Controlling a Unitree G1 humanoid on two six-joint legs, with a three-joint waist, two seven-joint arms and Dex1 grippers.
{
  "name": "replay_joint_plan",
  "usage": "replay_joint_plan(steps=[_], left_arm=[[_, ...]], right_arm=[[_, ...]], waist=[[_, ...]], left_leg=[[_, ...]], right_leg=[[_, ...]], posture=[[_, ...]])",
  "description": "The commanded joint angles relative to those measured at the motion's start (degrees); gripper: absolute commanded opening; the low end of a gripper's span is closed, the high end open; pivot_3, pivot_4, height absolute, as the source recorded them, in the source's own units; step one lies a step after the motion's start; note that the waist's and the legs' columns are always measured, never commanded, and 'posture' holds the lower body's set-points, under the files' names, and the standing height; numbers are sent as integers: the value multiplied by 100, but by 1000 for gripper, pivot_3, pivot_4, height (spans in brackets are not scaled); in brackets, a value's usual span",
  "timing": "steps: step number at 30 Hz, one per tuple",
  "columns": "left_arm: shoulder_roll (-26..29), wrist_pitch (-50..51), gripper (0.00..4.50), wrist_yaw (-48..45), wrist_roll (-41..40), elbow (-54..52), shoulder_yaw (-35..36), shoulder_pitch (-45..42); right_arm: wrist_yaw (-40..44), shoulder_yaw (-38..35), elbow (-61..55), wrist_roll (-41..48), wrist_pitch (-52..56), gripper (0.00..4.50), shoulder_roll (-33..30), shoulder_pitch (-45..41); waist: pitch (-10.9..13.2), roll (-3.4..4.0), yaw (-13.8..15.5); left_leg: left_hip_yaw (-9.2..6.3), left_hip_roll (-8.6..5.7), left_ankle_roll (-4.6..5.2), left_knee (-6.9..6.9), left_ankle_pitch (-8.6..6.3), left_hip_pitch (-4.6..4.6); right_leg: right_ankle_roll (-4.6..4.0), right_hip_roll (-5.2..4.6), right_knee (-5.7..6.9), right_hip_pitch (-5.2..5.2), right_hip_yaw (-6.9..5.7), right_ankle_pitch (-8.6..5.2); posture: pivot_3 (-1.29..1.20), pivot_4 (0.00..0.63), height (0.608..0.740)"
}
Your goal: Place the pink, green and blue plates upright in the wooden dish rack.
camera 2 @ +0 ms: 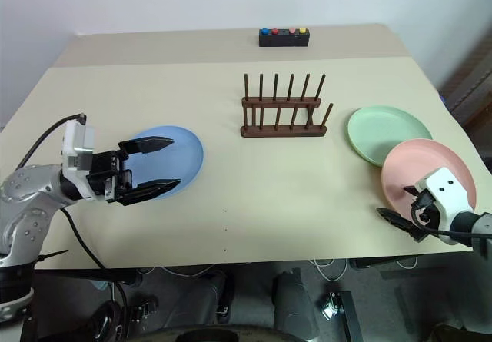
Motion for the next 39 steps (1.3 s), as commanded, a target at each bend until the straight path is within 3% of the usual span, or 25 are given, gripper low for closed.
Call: replay_joint_plan(steps=[1,6,7,12,17,19,21,23,28,34,39], left_arm=[[15,-160,4500,20,17,-49,-14,-100],[-4,-221,4500,17,3,24,-68,-125],[-21,-233,4500,20,9,44,-92,-134],[-102,-329,4500,13,47,151,-145,-186],[-165,-428,4500,55,53,241,-132,-336],[-180,-462,4500,65,69,276,-141,-358],[-223,-485,4500,123,72,276,-158,-390],[-266,-486,4500,175,54,250,-170,-412],[-234,-423,4500,321,10,123,-124,-421],[-116,-299,4500,454,-107,-74,25,-284],[-69,-166,4500,575,-239,-314,134,-123]], right_arm=[[-72,17,-74,-120,-159,2623,-2,-42],[123,-11,6,-111,-256,174,-196,-163],[257,-48,6,-74,-240,74,-311,-173],[1035,-365,-107,142,28,74,-1169,-319],[1505,-434,-203,908,752,74,-1982,-1619],[1456,-203,-66,1424,1134,74,-2036,-2593],[1385,84,278,1987,1635,74,-1837,-3775],[1118,295,858,2478,2125,74,-1244,-5031],[554,-15,2386,3325,2991,74,24,-6755],[647,-138,3722,3585,3309,74,603,-7254],[831,12,4435,3380,3248,74,700,-7426]], waist=[[0,0,3],[0,0,3],[0,0,-1],[0,3,1],[6,11,-17],[8,15,-27],[10,15,-26],[13,9,-39],[14,5,-9],[15,7,-5],[16,14,-33]], left_leg=[[0,0,0,0,0,0],[0,-1,0,1,0,2],[0,-1,1,1,0,3],[1,0,1,0,-1,5],[1,1,2,2,-1,5],[0,5,2,-3,-1,4],[1,5,2,-4,-1,2],[1,6,2,-4,-1,1],[-1,4,1,-5,-1,-8],[0,-3,0,-4,0,-27],[3,-2,1,-6,0,-26]], right_leg=[[0,0,0,1,0,0],[0,-1,-2,6,0,0],[0,-1,-2,6,0,0],[0,0,-3,7,-2,0],[0,0,-2,6,-2,0],[-1,1,-5,4,-4,0],[-1,0,-8,3,-4,0],[-1,-1,-12,4,-3,0],[-1,-3,-14,-4,-4,0],[0,-7,-15,-22,-3,1],[0,-4,-3,-30,1,1]], posture=[[0,150,740],[0,150,740],[0,150,740],[0,150,740],[0,150,740],[0,150,740],[0,150,740],[0,150,740],[0,150,740],[0,150,740],[0,150,740]])
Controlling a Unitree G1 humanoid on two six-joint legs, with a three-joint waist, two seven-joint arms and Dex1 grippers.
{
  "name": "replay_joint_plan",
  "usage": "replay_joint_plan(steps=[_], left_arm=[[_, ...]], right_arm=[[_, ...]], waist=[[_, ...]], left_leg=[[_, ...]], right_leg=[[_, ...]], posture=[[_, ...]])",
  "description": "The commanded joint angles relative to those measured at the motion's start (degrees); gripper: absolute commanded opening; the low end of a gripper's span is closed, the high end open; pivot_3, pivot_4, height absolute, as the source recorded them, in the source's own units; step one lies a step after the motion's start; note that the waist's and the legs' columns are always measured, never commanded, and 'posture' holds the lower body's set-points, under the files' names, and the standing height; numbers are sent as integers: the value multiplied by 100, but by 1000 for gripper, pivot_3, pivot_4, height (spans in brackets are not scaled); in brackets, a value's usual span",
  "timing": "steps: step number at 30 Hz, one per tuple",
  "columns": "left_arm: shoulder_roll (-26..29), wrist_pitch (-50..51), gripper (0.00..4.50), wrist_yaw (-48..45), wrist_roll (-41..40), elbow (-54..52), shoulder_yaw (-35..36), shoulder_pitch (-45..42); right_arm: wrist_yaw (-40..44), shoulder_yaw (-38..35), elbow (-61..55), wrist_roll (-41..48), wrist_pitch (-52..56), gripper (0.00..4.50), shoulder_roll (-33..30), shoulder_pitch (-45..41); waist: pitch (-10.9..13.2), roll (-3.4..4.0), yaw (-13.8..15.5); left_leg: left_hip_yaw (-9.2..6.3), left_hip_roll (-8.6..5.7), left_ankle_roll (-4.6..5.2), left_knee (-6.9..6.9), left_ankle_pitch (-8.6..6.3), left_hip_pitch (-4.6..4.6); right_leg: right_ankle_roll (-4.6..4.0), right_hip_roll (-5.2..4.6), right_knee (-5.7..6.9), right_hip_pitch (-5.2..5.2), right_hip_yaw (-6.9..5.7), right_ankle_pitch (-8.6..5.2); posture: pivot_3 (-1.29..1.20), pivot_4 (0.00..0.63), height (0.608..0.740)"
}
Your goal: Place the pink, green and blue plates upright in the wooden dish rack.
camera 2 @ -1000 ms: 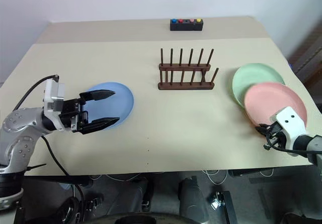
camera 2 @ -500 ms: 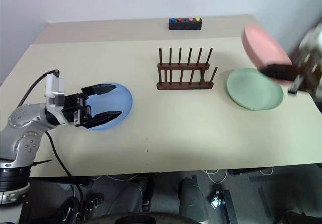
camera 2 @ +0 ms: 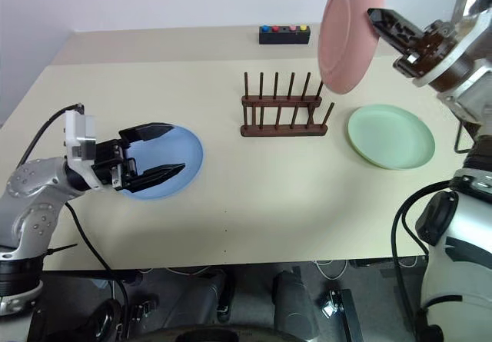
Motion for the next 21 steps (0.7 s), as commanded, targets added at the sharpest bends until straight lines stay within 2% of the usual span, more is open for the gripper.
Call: replay_joint_plan(steps=[1,10,18,21], left_arm=[[114,61,4500,94,-182,-315,225,97],[170,94,4500,225,-243,-507,281,329],[264,143,4500,274,-275,-572,288,351],[284,157,4500,279,-274,-575,300,364]], right_arm=[[151,-71,324,-40,-20,74,-44,-351],[378,117,916,-454,-209,74,63,-346],[389,306,1241,-1068,-920,74,338,-195],[479,363,1285,-1173,-929,995,422,-157]], waist=[[0,0,-11],[0,1,-12],[0,2,-17],[0,2,-24]], left_leg=[[0,0,0,0,0,0],[2,0,0,0,0,0],[4,0,-1,-1,0,0],[4,0,-2,-1,1,0]], right_leg=[[0,1,0,-1,0,0],[0,2,1,-1,1,0],[0,3,1,-3,1,0],[0,3,3,-4,1,0]], posture=[[0,150,740],[0,150,740],[0,150,740],[0,150,740]])
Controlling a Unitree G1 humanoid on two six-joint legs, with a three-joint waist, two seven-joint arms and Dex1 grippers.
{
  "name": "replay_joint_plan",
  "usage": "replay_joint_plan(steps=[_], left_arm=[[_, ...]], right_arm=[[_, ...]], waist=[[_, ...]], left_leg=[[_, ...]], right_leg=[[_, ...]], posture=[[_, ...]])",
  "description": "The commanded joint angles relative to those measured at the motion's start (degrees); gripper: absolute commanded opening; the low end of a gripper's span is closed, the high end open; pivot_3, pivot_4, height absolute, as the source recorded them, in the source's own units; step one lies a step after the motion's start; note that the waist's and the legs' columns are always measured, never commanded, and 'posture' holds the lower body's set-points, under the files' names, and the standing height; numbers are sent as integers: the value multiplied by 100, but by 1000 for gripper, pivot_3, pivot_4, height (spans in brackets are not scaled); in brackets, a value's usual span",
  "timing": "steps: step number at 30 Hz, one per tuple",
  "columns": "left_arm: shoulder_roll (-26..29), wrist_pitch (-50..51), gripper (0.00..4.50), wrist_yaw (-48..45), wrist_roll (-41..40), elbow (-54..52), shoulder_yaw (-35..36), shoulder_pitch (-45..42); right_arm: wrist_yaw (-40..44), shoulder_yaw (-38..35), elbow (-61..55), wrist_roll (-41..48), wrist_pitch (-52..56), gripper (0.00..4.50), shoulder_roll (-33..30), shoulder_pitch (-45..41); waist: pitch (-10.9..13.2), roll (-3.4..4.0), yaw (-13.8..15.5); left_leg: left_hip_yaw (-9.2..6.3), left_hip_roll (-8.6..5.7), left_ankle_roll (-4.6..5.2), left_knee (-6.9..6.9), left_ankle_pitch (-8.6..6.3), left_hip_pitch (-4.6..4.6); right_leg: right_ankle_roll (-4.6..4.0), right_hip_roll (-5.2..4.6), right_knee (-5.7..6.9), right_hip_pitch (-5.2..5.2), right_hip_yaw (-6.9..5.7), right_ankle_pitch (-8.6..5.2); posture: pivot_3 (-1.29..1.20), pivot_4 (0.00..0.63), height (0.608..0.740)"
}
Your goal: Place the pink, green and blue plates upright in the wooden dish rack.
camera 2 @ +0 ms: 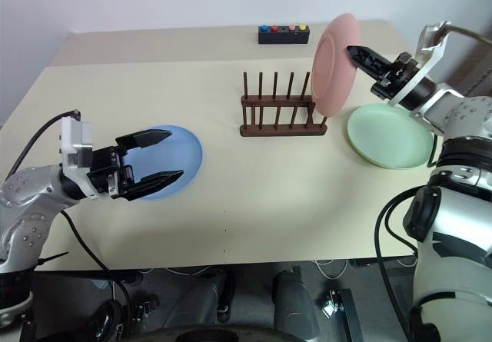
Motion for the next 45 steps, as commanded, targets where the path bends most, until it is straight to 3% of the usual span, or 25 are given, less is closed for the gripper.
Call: replay_joint_plan(steps=[1,7,17,24,34,38,43,45], left_arm=[[104,17,4500,35,-108,-203,162,24],[73,19,4500,86,-115,-245,142,69],[50,38,4500,106,-165,-265,104,86],[65,44,4500,-31,-158,-160,0,-23],[81,46,4500,-147,-61,-55,-185,-246],[94,36,4500,-119,-41,-130,-144,-158],[95,46,4500,-31,-65,-218,-88,-59],[101,41,4500,-9,-69,-222,-72,-35]], right_arm=[[139,2,-50,-88,-138,1460,14,-24],[42,16,-284,-372,-786,4412,-48,-118],[406,-342,-1189,-505,-2066,4469,-739,423],[1265,1189,-1944,-2567,-4774,4469,-1570,2737],[413,2245,-397,-4064,-5618,4469,-1325,2371],[35,2557,272,-4537,-5806,2678,-1295,2011],[306,2490,527,-4420,-5658,218,-1239,1645],[224,2523,578,-4524,-5763,98,-1305,1455]], waist=[[0,0,3],[0,0,6],[2,3,39],[1,9,25],[6,36,-99],[6,35,-84],[6,34,-89],[6,34,-96]], left_leg=[[0,0,0,0,0,0],[0,0,0,0,0,0],[1,0,1,-1,-1,0],[7,0,1,1,-1,6],[14,5,-18,1,11,16],[14,4,-20,3,12,19],[8,3,-22,4,13,19],[8,3,-20,4,12,23]], right_leg=[[0,0,1,-1,0,0],[0,0,0,-2,1,0],[0,0,-3,1,0,0],[1,0,-1,7,-2,0],[1,7,10,6,6,0],[0,5,7,14,6,0],[0,4,2,20,5,0],[0,4,2,23,5,0]], posture=[[0,150,740],[0,150,740],[0,150,740],[0,150,740],[0,150,740],[0,150,740],[0,150,740],[0,150,740]])
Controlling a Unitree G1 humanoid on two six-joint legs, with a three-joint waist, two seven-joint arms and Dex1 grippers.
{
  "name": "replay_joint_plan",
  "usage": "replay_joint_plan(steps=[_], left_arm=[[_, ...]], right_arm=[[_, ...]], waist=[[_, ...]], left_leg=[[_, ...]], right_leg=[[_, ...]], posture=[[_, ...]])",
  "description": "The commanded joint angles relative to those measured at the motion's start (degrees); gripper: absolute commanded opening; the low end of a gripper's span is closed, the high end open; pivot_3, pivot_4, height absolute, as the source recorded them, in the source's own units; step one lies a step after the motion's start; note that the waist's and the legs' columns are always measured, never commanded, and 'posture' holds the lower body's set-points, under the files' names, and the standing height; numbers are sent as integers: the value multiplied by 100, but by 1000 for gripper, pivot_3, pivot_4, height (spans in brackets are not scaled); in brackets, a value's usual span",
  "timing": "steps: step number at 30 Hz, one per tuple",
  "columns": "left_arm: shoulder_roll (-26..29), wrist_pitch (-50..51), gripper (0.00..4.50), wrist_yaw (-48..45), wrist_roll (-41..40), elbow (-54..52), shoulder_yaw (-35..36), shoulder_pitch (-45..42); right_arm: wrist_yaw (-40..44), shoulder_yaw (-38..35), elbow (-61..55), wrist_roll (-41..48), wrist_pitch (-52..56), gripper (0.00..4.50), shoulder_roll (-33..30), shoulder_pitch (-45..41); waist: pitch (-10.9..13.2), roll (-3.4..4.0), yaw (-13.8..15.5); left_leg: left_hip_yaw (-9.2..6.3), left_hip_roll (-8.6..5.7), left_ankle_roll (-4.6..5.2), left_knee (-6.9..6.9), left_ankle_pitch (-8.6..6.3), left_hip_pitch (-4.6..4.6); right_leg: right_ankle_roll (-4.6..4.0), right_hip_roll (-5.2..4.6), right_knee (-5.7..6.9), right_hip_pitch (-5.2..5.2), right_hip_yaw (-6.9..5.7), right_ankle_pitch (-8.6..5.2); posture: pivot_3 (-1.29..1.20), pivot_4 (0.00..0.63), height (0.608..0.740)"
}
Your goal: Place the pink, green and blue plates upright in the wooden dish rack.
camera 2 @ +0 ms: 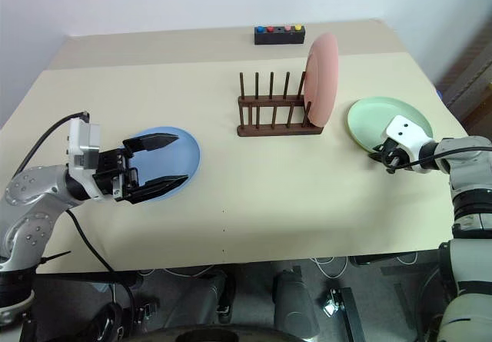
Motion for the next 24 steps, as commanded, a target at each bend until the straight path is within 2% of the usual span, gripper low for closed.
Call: replay_joint_plan(steps=[1,5,10,12,14,16,20,24], left_arm=[[72,-47,4500,39,-25,-203,142,24],[40,-61,4500,73,-25,-165,143,-11],[26,-72,4500,93,-12,-96,119,-120],[31,-79,4500,94,-4,-81,120,-136],[44,-77,4500,99,-14,-80,147,-139],[52,-78,4500,107,-24,-80,172,-129],[35,-88,4500,145,-32,-105,195,-89],[6,-107,4500,172,-29,-124,197,-53]], right_arm=[[-65,-21,134,-129,-82,98,-125,-306],[-1429,-695,662,256,-214,98,182,-1605],[-2052,-1528,652,1024,-383,98,656,-2693],[-1974,-1878,478,1474,-197,98,864,-2965],[-1401,-2559,11,2655,907,98,1187,-3338],[-1125,-3015,-803,3801,2487,98,1437,-3459],[-1537,-3429,-2141,5223,4528,98,1801,-3259],[-2062,-3582,-3071,6070,5559,98,2232,-2747]], waist=[[0,0,-4],[11,19,-29],[13,18,-22],[13,17,-11],[14,15,1],[15,16,3],[14,16,33],[11,11,21]], left_leg=[[0,0,2,0,-1,3],[5,-2,-1,-1,1,2],[3,2,-13,-26,7,-1],[3,2,-14,-29,8,-4],[2,1,-14,-29,8,-7],[1,1,-9,-26,5,-9],[-15,1,5,-27,-3,-14],[-16,-1,10,-27,-6,-15]], right_leg=[[0,0,0,2,0,0],[0,0,2,-3,1,0],[-1,3,-1,-18,3,-1],[-1,3,-3,-20,3,-1],[-1,2,-6,-20,3,0],[-1,1,-5,-20,3,0],[-1,-1,-3,-23,-4,0],[-1,-4,-3,-22,-5,0]], posture=[[0,150,740],[0,150,740],[0,150,740],[0,150,740],[0,150,740],[0,150,740],[0,150,740],[0,150,740]])
